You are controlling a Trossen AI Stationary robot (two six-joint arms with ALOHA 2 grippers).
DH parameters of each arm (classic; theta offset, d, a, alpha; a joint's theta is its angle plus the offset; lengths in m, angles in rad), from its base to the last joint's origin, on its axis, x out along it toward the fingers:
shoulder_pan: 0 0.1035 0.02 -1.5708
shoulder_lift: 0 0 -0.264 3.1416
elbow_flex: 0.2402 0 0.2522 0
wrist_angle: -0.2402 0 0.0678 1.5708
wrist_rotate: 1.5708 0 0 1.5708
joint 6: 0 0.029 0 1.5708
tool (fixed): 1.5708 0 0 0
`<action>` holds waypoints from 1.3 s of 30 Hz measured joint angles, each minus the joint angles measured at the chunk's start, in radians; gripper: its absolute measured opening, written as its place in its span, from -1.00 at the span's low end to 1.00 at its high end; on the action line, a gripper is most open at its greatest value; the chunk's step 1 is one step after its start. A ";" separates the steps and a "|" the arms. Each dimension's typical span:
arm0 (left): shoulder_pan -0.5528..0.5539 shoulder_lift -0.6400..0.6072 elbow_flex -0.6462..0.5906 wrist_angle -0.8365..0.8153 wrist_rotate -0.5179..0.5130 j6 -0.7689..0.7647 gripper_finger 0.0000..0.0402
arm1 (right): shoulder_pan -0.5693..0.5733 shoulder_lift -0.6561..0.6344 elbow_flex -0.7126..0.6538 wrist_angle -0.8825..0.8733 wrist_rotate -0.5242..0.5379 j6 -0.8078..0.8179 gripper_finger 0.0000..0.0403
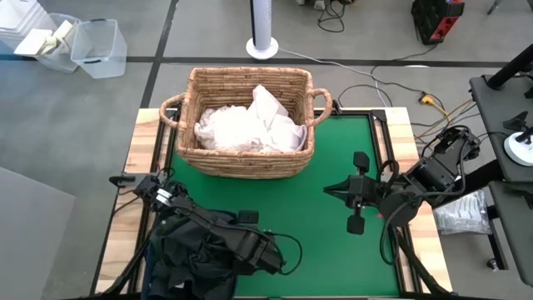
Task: Sort clothes
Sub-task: Put the black shorts into the laundry bin
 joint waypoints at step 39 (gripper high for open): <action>-0.045 -0.174 0.180 -0.017 -0.016 -0.131 -0.99 | 0.000 0.001 0.000 -0.003 0.023 0.019 -0.94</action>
